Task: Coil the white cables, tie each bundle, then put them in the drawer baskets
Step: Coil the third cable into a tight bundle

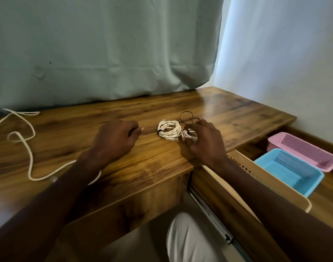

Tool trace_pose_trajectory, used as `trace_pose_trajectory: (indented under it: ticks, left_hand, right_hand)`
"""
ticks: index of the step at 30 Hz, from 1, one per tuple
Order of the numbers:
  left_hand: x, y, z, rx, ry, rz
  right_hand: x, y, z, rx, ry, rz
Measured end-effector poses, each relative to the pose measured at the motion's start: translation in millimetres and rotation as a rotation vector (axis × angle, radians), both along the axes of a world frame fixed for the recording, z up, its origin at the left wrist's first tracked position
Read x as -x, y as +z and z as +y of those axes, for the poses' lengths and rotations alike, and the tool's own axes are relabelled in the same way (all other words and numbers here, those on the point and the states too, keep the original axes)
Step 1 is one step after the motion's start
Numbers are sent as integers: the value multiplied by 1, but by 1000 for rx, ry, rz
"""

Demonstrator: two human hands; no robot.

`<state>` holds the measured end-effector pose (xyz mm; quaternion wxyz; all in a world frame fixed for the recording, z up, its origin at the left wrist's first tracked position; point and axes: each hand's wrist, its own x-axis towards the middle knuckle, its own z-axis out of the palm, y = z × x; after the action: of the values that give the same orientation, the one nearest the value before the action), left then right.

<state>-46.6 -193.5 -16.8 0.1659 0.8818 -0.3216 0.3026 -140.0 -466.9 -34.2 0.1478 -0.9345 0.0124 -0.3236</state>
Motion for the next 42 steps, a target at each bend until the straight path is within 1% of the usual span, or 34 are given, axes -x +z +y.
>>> trace_pose_trajectory:
  ticks: [2, 4, 6, 7, 9, 11, 12, 14, 16, 17, 19, 21, 22, 23, 24, 26, 28, 30, 32, 34, 35, 36, 37, 38, 39, 40, 41, 42]
  left_hand:
    - [-1, 8, 11, 43, -11, 13]
    - [2, 17, 28, 157, -4, 35]
    - [9, 22, 51, 275, 93, 2]
    - [14, 22, 63, 315, 158, -24]
    - [21, 17, 88, 364, 289, -60]
    - [28, 11, 114, 406, 412, -50]
    - [31, 9, 127, 420, 464, -49]
    - [39, 2, 152, 424, 527, -57]
    - [49, -5, 174, 410, 563, -54]
    - [53, -7, 182, 397, 574, -49]
    - [56, -11, 194, 368, 548, -26]
    - [57, -14, 195, 334, 453, 16]
    - [57, -14, 192, 315, 394, 29]
    - [57, -14, 188, 286, 336, 27]
    - [53, -12, 186, 258, 291, 1]
    - [41, -10, 180, 226, 224, -34]
    - [26, -8, 172, 105, 188, -72]
    - [8, -13, 165, 11, 151, -89]
    - [-14, -20, 162, 1, 191, -76]
    - [-37, -19, 167, -9, 294, -116]
    - [-47, -15, 169, 0, 305, -139]
    - [-56, -12, 170, 31, 282, -144]
    - [-64, -8, 170, 107, 235, -111]
    - [-69, -5, 169, 257, 170, -25]
    - [-72, 0, 165, 505, 93, 112]
    - [-72, 7, 163, 790, -7, 263]
    - [-73, 15, 163, 1036, -124, 393]
    - [-72, 21, 166, 1210, -252, 508]
  right_hand:
    - [-3, 11, 11, -16, 9, -90]
    - [-6, 22, 29, -92, 68, -148]
    - [-9, 31, 60, -204, 178, -177]
    - [-10, 33, 78, -256, 250, -148]
    - [-13, 32, 118, -287, 410, -18]
    - [-22, 22, 159, -231, 549, 126]
    - [-27, 15, 178, -199, 581, 198]
    - [-38, 3, 212, -150, 595, 331]
    - [-50, -1, 238, -102, 581, 405]
    - [-57, -1, 247, -110, 565, 423]
    - [-75, 1, 260, -217, 568, 429]
    - [-95, 3, 271, -378, 592, 361]
    - [-105, 7, 276, -518, 611, 350]
    - [-114, 10, 279, -741, 637, 374]
    - [-127, 17, 283, -1015, 673, 427]
    - [-149, 28, 287, -1506, 714, 569]
    - [-168, 28, 289, -1819, 749, 635]
    - [-185, 21, 292, -2007, 798, 680]
    - [-195, 17, 291, -2128, 882, 729]
    - [-202, 22, 282, -2205, 993, 750]
    - [-207, 24, 276, -2215, 1031, 737]
    - [-212, 25, 270, -2190, 1054, 731]
    - [-216, 24, 266, -2135, 1060, 726]
    - [-220, 21, 264, -2048, 1045, 716]
    - [-226, 17, 262, -1945, 1010, 682]
    - [-227, 16, 263, -1843, 988, 630]
    - [-228, 15, 266, -1763, 966, 570]
    - [-225, 16, 271, -1653, 962, 515]
